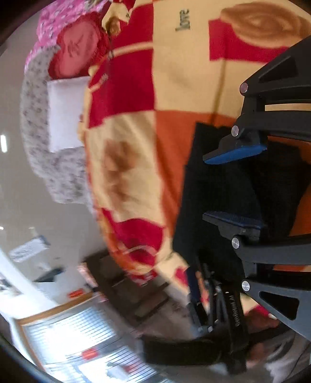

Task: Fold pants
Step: 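Press the folded black pants flat with both open grippers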

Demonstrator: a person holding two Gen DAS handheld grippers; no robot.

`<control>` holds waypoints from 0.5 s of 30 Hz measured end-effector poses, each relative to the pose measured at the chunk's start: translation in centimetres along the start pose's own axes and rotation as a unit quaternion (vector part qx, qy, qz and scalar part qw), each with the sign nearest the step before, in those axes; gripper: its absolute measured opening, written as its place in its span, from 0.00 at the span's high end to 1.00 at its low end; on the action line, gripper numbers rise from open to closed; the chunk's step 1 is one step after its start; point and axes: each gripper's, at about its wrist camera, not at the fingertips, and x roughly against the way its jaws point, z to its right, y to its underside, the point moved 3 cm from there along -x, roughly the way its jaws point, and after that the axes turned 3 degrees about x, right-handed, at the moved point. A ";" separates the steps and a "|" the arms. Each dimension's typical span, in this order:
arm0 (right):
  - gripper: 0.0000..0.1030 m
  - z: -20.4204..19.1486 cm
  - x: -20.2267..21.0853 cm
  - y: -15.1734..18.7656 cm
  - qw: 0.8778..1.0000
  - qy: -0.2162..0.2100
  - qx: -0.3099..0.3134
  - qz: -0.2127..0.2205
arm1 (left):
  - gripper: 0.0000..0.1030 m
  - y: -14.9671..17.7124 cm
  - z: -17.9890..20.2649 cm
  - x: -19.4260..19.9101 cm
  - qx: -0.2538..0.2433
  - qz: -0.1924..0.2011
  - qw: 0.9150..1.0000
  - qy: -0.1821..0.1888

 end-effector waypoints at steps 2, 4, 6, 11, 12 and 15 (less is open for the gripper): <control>0.62 0.2 -3.1 0.2 0.999 0.020 0.006 -0.030 | 0.41 0.2 -0.2 -1.1 -0.002 -0.001 1.000 -0.019; 0.62 0.6 -3.8 -0.2 0.999 0.023 0.010 -0.024 | 0.38 0.2 -0.2 -1.5 -0.004 0.004 1.000 -0.027; 0.62 1.1 -2.9 -0.8 0.999 0.005 -0.001 -0.037 | 0.38 0.2 -0.5 -1.4 -0.001 0.000 1.000 -0.021; 0.62 0.3 2.3 -0.2 1.000 0.002 0.010 0.003 | 0.38 1.0 -1.4 0.5 0.029 -0.008 0.999 0.015; 0.62 -0.4 2.5 0.6 1.000 -0.009 0.020 -0.004 | 0.38 1.5 -1.3 0.8 0.031 -0.007 0.999 0.018; 0.62 -1.7 0.9 3.9 0.996 0.033 0.054 -0.067 | 0.38 3.0 -1.0 1.1 0.024 -0.007 1.000 0.009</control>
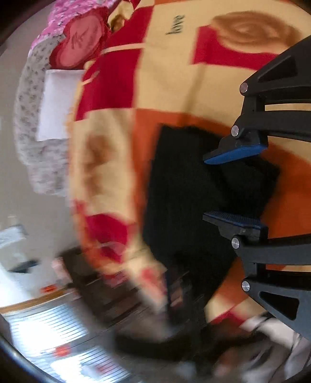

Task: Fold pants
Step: 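Press the folded black pants flat with both open grippers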

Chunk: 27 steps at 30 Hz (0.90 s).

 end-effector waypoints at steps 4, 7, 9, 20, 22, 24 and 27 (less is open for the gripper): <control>0.62 0.4 1.0 1.8 0.999 0.003 -0.029 0.019 | 0.37 0.8 -0.4 -0.1 0.027 0.002 1.000 0.011; 0.62 1.5 1.9 2.0 0.998 -0.007 -0.053 0.017 | 0.37 0.8 -0.4 0.0 0.030 0.004 1.000 0.008; 0.61 1.9 3.1 1.6 0.997 -0.005 -0.063 0.036 | 0.37 0.8 -0.2 0.4 0.025 0.009 1.000 -0.003; 0.60 -0.8 2.3 0.3 0.997 -0.018 -0.045 0.054 | 0.37 0.8 0.1 2.3 0.019 0.032 0.999 -0.024; 0.57 -0.6 1.4 0.9 0.998 -0.007 -0.047 0.040 | 0.37 0.8 0.1 2.4 0.018 0.032 0.999 -0.022; 0.54 -0.1 0.8 1.3 0.998 -0.004 -0.055 0.032 | 0.37 0.8 0.2 2.4 0.018 0.032 0.999 -0.023; 0.54 0.0 1.0 1.2 0.998 -0.007 -0.055 0.035 | 0.37 0.8 0.2 2.2 0.019 0.031 0.999 -0.025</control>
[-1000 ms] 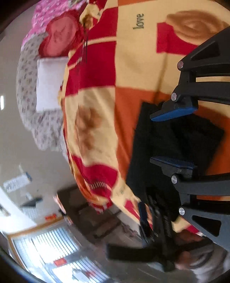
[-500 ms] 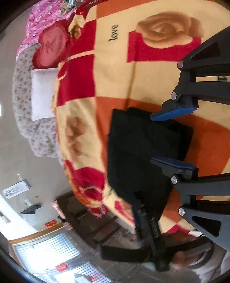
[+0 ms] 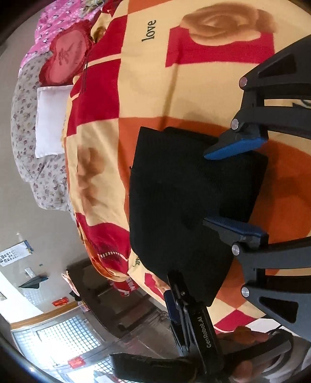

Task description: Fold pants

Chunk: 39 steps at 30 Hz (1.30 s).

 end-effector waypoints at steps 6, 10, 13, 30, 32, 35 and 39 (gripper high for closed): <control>0.54 -0.3 1.0 -0.5 1.000 0.001 0.004 0.012 | 0.37 0.1 0.2 0.0 -0.004 0.003 1.000 -0.010; 0.54 0.0 1.4 -0.7 1.000 0.008 0.004 0.014 | 0.37 0.1 0.0 0.1 0.000 0.003 1.000 -0.009; 0.53 0.9 1.6 -0.8 1.000 0.007 -0.012 0.019 | 0.37 0.0 -0.5 0.2 0.007 0.004 1.000 -0.009; 0.53 0.7 0.2 -0.4 1.000 -0.026 0.003 -0.006 | 0.37 0.0 -0.3 -2.5 0.010 -0.023 1.000 -0.007; 0.52 -0.1 -0.2 0.3 0.999 -0.006 0.028 -0.020 | 0.37 0.0 -0.4 -2.8 0.014 -0.026 1.000 -0.003; 0.52 -0.5 0.4 1.1 0.998 -0.010 0.048 -0.031 | 0.31 0.1 -0.7 -2.8 0.017 -0.025 1.000 0.000; 0.53 1.5 1.8 0.8 0.999 -0.041 0.003 -0.018 | 0.28 -0.1 -1.2 -2.9 0.028 -0.031 0.999 0.009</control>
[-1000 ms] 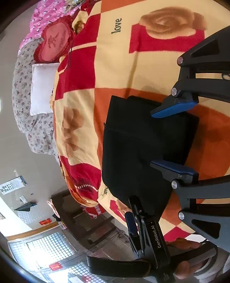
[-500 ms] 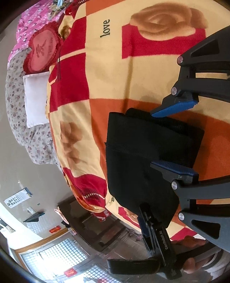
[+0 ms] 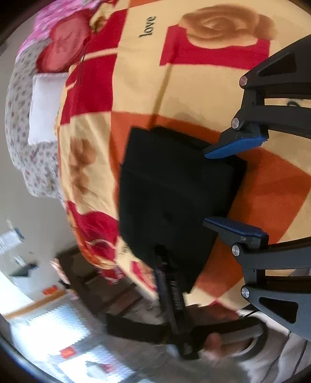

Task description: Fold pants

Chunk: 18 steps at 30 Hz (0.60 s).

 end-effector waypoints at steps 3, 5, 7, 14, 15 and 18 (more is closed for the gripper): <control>0.53 2.0 0.2 -1.1 0.999 0.011 -0.039 0.032 | 0.28 -0.2 0.0 0.5 -0.005 0.003 1.000 -0.002; 0.53 2.9 -0.7 -1.9 0.997 -0.003 -0.061 0.041 | 0.28 -0.2 0.1 0.4 -0.009 0.003 1.000 -0.005; 0.60 3.1 -2.3 -2.5 0.997 -0.010 -0.065 0.034 | 0.28 -0.2 0.1 0.2 -0.006 0.001 1.000 -0.004; 0.80 2.0 -5.0 -4.7 0.997 0.070 -0.002 0.030 | 0.26 -0.6 0.2 -0.7 0.001 -0.002 1.000 -0.014; 0.79 1.8 -4.9 -4.7 0.997 0.076 0.004 0.027 | 0.26 -0.6 0.2 -0.7 0.001 -0.001 1.000 -0.014; 0.79 1.9 -3.2 -4.3 0.997 0.074 -0.006 0.028 | 0.25 -0.4 0.4 -0.7 0.000 0.005 1.000 -0.021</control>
